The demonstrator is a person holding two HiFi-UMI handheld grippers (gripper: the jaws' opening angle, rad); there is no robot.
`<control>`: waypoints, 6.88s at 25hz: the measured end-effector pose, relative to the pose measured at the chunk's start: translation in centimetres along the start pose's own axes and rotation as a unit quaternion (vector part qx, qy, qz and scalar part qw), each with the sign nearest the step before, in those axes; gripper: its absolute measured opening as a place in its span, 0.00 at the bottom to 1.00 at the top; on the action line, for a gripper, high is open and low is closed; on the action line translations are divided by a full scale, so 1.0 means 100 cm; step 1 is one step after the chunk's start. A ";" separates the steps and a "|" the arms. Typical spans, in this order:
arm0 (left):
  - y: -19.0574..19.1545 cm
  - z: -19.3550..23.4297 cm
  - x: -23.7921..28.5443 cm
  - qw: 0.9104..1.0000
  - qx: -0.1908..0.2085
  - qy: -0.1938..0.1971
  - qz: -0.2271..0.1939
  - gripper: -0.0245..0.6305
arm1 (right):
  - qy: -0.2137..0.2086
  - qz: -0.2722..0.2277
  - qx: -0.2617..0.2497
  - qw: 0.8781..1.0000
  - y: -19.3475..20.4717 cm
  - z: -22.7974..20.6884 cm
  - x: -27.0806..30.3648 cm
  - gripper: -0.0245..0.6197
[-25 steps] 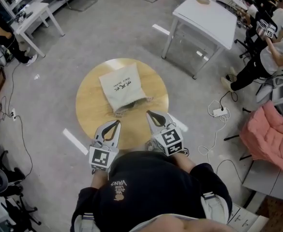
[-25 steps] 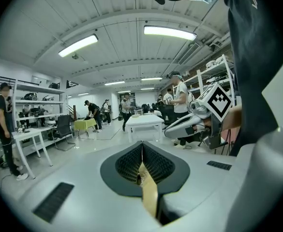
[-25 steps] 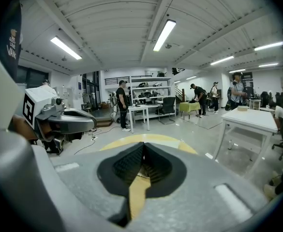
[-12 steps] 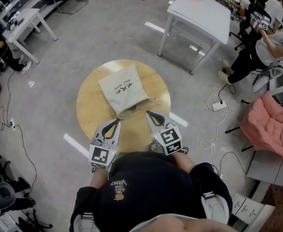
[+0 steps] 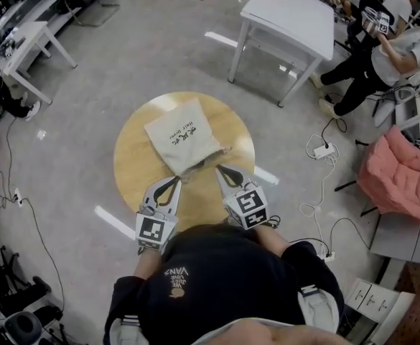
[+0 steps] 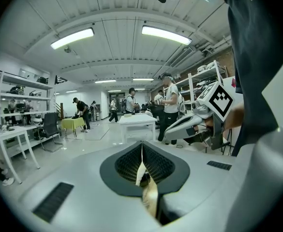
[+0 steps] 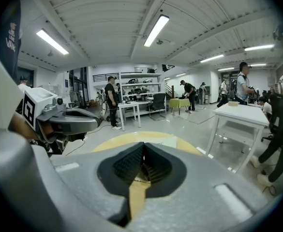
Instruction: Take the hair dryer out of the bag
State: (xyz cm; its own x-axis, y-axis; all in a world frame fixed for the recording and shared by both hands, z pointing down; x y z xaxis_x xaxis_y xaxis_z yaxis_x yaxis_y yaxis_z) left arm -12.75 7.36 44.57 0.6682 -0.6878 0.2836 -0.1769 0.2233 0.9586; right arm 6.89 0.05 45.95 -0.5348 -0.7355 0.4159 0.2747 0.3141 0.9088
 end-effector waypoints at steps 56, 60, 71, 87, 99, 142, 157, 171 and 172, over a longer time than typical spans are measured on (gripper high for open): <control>0.091 0.048 0.069 0.986 -0.011 0.075 0.147 0.30 | 0.020 0.079 -0.003 0.997 0.033 0.001 0.046 0.04; 0.106 0.048 0.072 0.983 -0.028 0.069 0.169 0.30 | 0.019 0.080 -0.005 0.997 0.036 0.004 0.047 0.04; 0.119 0.055 0.080 0.979 -0.035 0.051 0.192 0.30 | 0.019 0.090 -0.009 0.996 0.040 0.008 0.049 0.04; 0.123 0.058 0.085 0.978 -0.034 0.056 0.199 0.15 | 0.014 0.098 -0.019 0.995 0.049 0.012 0.055 0.04; 0.118 0.070 0.082 0.978 -0.026 0.049 0.200 0.10 | 0.003 0.103 -0.040 0.994 0.047 0.019 0.070 0.04; 0.111 0.106 0.074 0.980 -0.050 0.062 0.180 0.09 | -0.034 0.130 -0.175 0.975 0.052 0.037 0.141 0.23; 0.108 0.115 0.078 0.981 -0.060 0.059 0.172 0.09 | -0.073 0.141 -0.257 0.953 0.046 0.034 0.160 0.34; 0.109 0.122 0.084 0.981 -0.066 0.057 0.176 0.09 | -0.147 0.184 -0.309 0.922 0.053 0.034 0.179 0.51; 0.108 0.123 0.085 0.981 -0.066 0.057 0.175 0.09 | -0.151 0.188 -0.314 0.918 0.054 0.034 0.181 0.51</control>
State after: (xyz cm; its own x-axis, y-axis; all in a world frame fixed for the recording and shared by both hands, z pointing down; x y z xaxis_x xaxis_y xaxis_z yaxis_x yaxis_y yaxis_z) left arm -17.90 -4.55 57.71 0.6613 -0.4722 0.5829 -0.3210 0.5242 0.7888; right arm -4.01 -9.57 58.48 -0.4785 -0.4159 0.7733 0.8414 0.0348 0.5393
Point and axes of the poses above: the fingertips, and each gripper's own axes: x forward along the fingers, z to its left, y out of its underside, the point moved 9 cm from there along -x, backward along the fingers, and after that the axes turned 14 degrees about y, right-handed, at the moved point
